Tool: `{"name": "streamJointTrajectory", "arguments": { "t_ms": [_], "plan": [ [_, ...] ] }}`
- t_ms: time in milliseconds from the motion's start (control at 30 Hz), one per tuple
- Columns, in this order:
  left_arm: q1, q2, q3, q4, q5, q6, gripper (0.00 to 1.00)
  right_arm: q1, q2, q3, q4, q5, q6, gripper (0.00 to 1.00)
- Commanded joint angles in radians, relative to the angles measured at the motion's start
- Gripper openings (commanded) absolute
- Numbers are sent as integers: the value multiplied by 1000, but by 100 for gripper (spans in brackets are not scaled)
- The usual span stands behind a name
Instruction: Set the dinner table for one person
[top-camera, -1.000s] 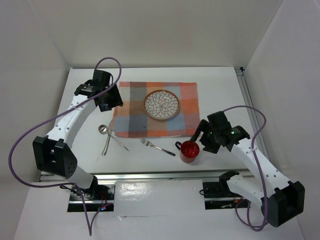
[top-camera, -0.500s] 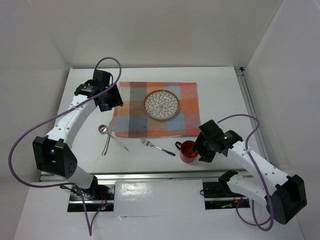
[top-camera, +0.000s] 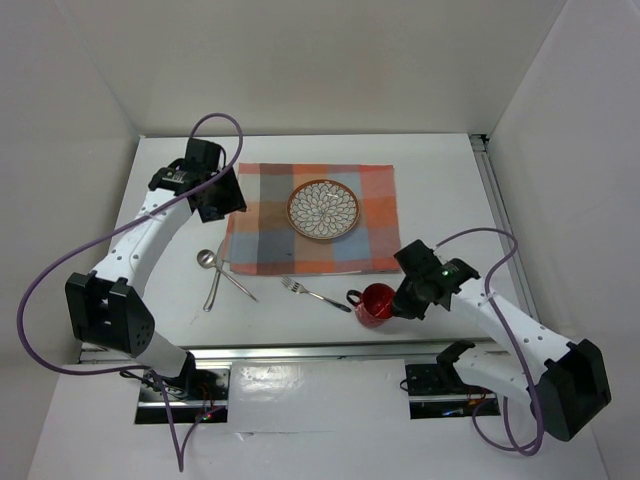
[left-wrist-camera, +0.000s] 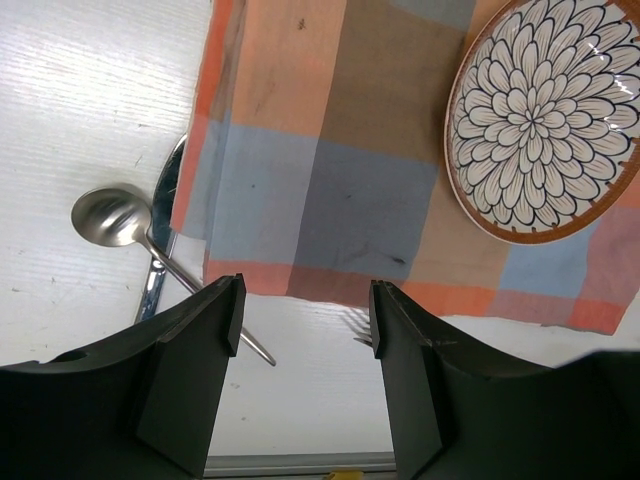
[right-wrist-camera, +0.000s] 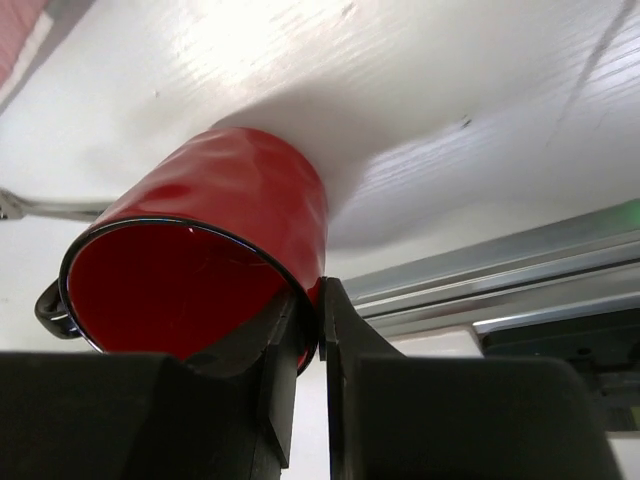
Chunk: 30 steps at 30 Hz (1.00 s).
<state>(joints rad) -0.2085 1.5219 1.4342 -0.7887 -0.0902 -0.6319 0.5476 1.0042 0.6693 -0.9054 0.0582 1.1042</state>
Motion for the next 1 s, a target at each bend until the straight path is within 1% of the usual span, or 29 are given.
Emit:
{"name": "streamJointTrajectory", "arguments": {
  "t_ms": [0, 33, 100, 133, 167, 200, 233, 267, 300, 333, 400, 433, 467, 500, 533, 567, 600, 633, 667, 700, 733, 800, 967],
  "plan": [
    [-5, 11, 55, 16, 21, 11, 69, 5, -7, 81, -42, 115, 25, 0],
    [-5, 11, 55, 16, 21, 11, 69, 5, -7, 107, -82, 133, 25, 0],
    [-14, 11, 46, 16, 30, 11, 69, 5, -18, 196, -92, 175, -20, 0],
    [-14, 11, 46, 16, 30, 11, 69, 5, -9, 235, -104, 228, -38, 0],
    [-14, 11, 46, 26, 30, 11, 69, 5, 5, 318, -104, 258, -64, 0],
    [-14, 11, 36, 26, 30, 11, 69, 5, 26, 363, -104, 284, -131, 0],
    [-14, 11, 35, 26, 21, 11, 69, -12, 99, 412, -66, 329, -180, 0],
    [-14, 11, 35, 26, 21, 11, 69, -29, 149, 461, -41, 342, -240, 0],
    [-14, 11, 35, 26, 21, 11, 69, -50, 202, 561, -14, 342, -376, 0],
    [-14, 11, 35, 26, 21, 11, 69, -93, 309, 611, 15, 342, -448, 0],
    [-14, 1, 25, 26, 21, 11, 69, -135, 391, 715, 168, 318, -606, 0],
    [-14, 1, 25, 17, 21, 11, 69, -165, 427, 745, 225, 290, -730, 0],
    [-14, 1, 14, 17, 30, 11, 69, -242, 492, 772, 276, 199, -771, 0],
    [-14, -11, 14, 17, 30, 11, 69, -285, 529, 806, 345, 131, -806, 0],
    [-14, -20, 3, 17, 30, 11, 69, -322, 571, 896, 358, 82, -820, 0],
    [-14, -20, -14, 8, 30, 11, 69, -375, 658, 941, 368, 5, -833, 0],
    [-14, -31, -24, 8, 30, 2, 69, -391, 704, 990, 369, -20, -833, 0],
    [-14, -41, -44, 8, 30, 1, 69, -391, 747, 1080, 369, -20, -843, 0],
    [-14, -42, -57, 8, 30, -9, 69, -403, 789, 1119, 369, -37, -843, 0],
    [-14, -42, -67, 17, 30, -9, 69, -403, 863, 1157, 369, -37, -843, 0],
    [-14, -51, -76, 17, 30, -9, 69, -403, 896, 1215, 378, -37, -843, 0],
    [-23, -51, -107, 17, 30, -22, 69, -413, 971, 1257, 378, -37, -843, 0],
    [-32, -75, -211, 37, 41, -72, 69, -413, 1074, 1334, 396, -47, -834, 0]
  ]
}}
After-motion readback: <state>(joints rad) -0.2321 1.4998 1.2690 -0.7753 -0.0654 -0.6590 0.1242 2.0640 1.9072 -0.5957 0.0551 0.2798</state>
